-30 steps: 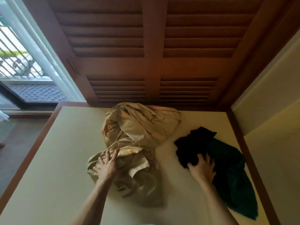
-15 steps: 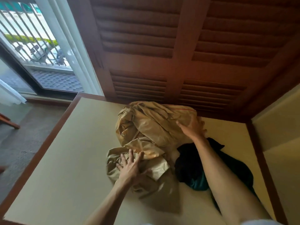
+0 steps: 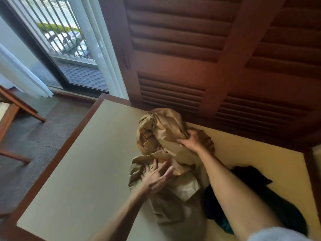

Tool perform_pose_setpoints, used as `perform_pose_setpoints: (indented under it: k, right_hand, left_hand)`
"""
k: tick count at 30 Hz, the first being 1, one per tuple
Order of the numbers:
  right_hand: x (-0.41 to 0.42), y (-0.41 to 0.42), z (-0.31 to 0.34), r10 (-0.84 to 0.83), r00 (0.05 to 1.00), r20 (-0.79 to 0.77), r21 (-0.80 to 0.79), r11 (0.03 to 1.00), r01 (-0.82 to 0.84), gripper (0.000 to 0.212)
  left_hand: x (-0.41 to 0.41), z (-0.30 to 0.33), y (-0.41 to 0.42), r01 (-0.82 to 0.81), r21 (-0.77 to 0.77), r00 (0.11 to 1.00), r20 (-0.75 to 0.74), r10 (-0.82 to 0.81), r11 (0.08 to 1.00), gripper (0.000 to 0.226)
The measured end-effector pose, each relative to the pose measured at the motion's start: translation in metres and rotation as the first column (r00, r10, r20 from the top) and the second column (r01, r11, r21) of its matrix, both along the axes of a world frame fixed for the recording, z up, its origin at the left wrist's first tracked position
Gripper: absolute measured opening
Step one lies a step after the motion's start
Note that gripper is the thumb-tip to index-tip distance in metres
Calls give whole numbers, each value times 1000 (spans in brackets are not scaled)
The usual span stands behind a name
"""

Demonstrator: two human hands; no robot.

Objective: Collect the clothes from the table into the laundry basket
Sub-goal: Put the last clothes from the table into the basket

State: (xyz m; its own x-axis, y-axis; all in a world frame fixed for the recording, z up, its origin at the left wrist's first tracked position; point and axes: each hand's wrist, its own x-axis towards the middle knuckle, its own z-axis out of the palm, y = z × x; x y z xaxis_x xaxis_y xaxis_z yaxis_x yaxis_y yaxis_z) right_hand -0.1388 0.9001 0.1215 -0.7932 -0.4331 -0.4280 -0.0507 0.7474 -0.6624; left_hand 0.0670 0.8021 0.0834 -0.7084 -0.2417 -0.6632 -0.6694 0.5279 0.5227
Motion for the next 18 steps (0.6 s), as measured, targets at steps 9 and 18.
perform_pose_setpoints:
  k: [9,18]
  right_hand:
    - [193,61,-14,100,729,-677,-31,986,-165,42]
    - [257,110,-63,332,878,-346,198,940,-277,50]
  left_hand:
    - [-1,24,-16,-521,758,591,-10,806,392,80]
    - [11,58,-50,-361,578,737,-305,604,732,87]
